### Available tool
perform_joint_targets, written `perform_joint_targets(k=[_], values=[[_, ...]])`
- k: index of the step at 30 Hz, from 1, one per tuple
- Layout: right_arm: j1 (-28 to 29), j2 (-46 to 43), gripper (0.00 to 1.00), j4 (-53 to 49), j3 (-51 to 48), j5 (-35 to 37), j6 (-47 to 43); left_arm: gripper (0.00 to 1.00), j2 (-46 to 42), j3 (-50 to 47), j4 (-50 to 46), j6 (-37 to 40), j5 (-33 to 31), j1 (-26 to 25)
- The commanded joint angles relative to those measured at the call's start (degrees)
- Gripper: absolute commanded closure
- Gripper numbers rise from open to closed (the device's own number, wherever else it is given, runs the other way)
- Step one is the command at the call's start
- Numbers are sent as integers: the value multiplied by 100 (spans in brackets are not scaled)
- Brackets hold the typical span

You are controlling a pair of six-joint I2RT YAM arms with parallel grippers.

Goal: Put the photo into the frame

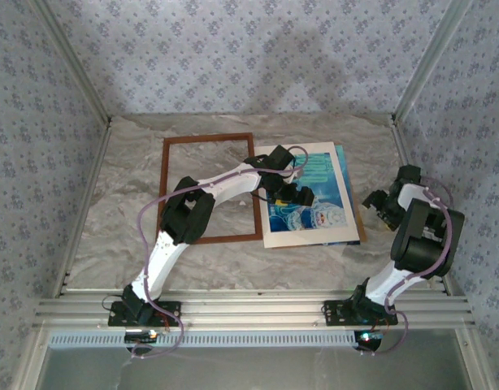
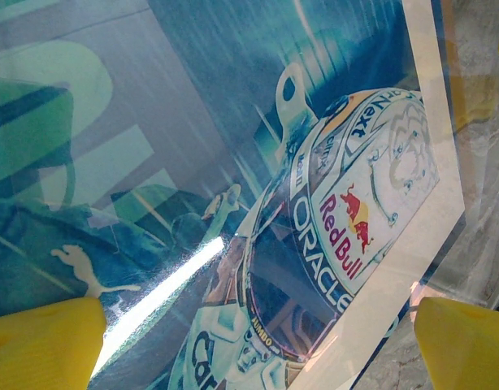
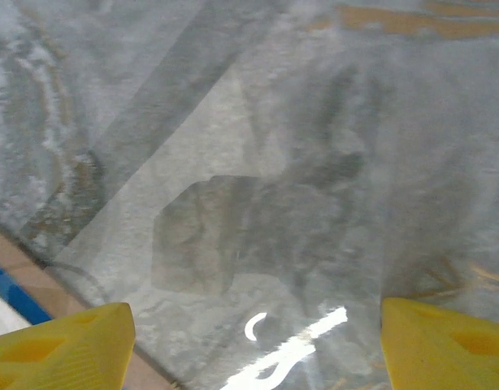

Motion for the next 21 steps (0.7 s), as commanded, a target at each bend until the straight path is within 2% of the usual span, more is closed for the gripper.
perform_joint_targets(k=[1,8,21], values=[[382,228,21,533,103,-1114,134,1,338,-19,-292,23,116,-36],[467,128,22,592,99,-1160,101,1,350,-14,-288,41,169,-47],[405,-554,22,789,-52,-1829,-93,1,358,-5,-282,34,184,-43]])
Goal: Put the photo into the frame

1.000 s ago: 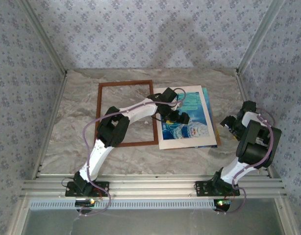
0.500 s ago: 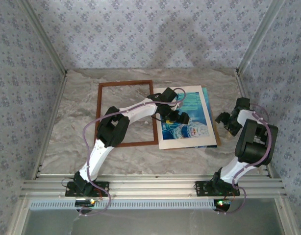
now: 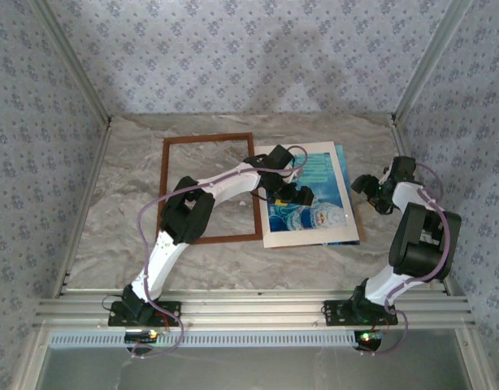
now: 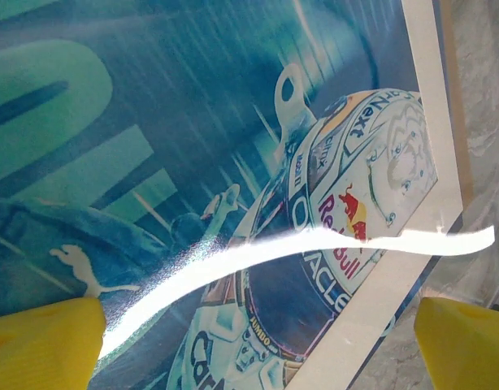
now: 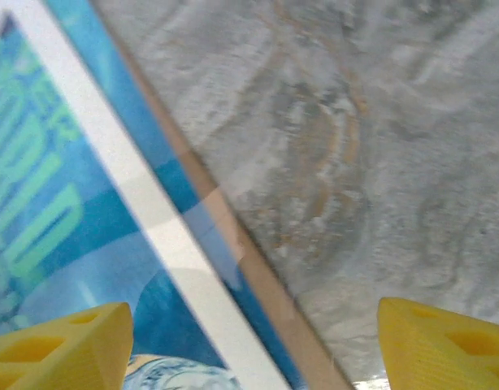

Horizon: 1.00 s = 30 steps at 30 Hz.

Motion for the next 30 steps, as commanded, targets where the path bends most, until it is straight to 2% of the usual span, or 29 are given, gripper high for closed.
perform_joint_targets(k=[1,11,19,25,30], values=[[30,-281,22,-36,-121,-665,-143,1,356,-19,-259,32,119,-61],[-192,-479,18,1147,-692,-1955,359,2,355,-2,-317,-3,101,-63],[-351,-618,9,2460,-1343,-2427,896,2,300,-42,-382,-12,87,-66],[-425,-737,12,2429,-1385,-2331,915,2,274,-42,-451,23,59,-61],[-615,-901,17,1826,-1119,-2170,593,2,252,-31,-522,74,-37,-45]])
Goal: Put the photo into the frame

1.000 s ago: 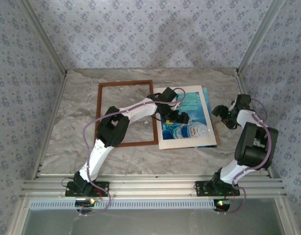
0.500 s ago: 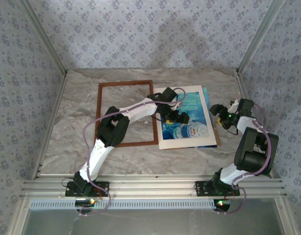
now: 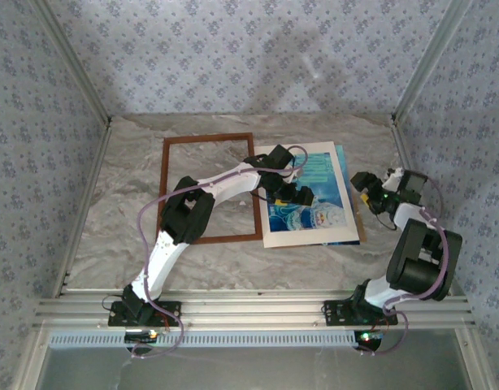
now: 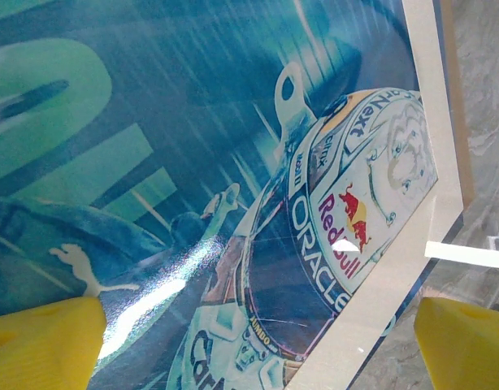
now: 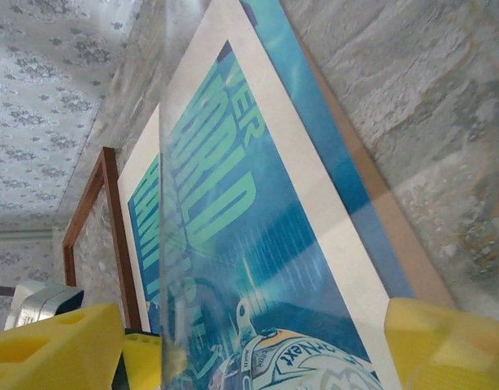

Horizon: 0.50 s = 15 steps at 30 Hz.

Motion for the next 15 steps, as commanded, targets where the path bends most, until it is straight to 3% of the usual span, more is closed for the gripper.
perform_joint_targets(k=[1,3,9,13,15], values=[[-112,-155,19,-467,279,-7,-223,1,241,-44,-486,72,-30,-46],[-164,-155,26,-650,424,12,-324,1,248,-43,-508,96,-30,-45],[-161,-122,62,-857,598,6,-421,1,233,64,-615,149,-54,-35],[-161,-125,97,-966,679,-32,-431,2,215,352,-813,142,31,-5],[-157,-167,100,-1097,799,-64,-448,2,126,541,-981,164,83,33]])
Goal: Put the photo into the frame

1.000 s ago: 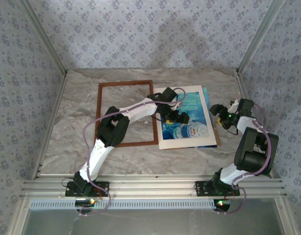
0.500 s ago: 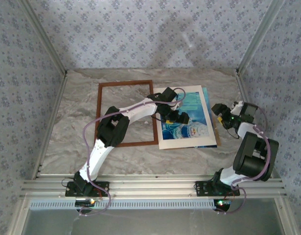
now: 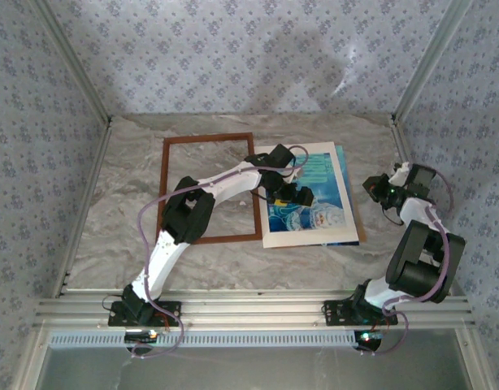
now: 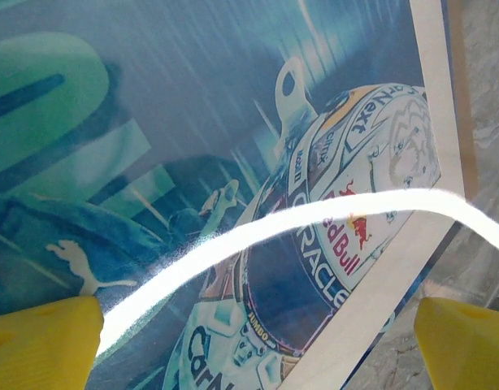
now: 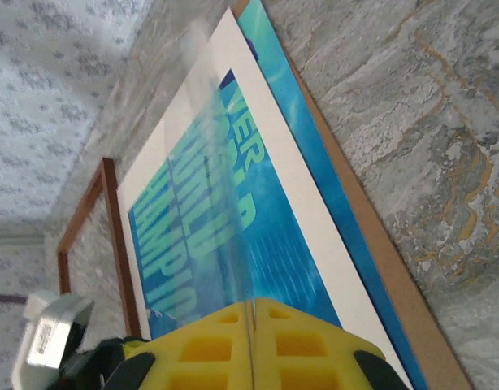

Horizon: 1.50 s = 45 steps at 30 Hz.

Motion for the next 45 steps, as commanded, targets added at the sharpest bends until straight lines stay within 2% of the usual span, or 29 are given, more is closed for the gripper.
perform_joint_targets(k=[1,10,13,17,24,30,39,45], values=[[10,-152,100,-379,326,-99,-66,2,3,367,-656,116,79,62],[236,-464,100,-1469,1245,-3,-73,1,-869,992,-1049,90,256,648],[439,-549,100,-1640,1533,26,34,2,-1254,825,-1094,140,114,941],[812,-645,100,-1648,1912,76,343,1,-1854,125,-988,180,-119,1456],[1756,-579,100,-1377,2814,472,885,1,-3037,-1905,-183,-73,-333,2681],[2749,-207,100,-1133,3555,858,1178,1,-3690,-3121,174,-88,-427,3838],[4319,893,100,51,4341,1235,1596,2,-4031,-4146,774,-366,-544,5324],[5189,2015,100,1034,5034,1149,2033,1,-4062,-4424,1099,-551,-418,6013]])
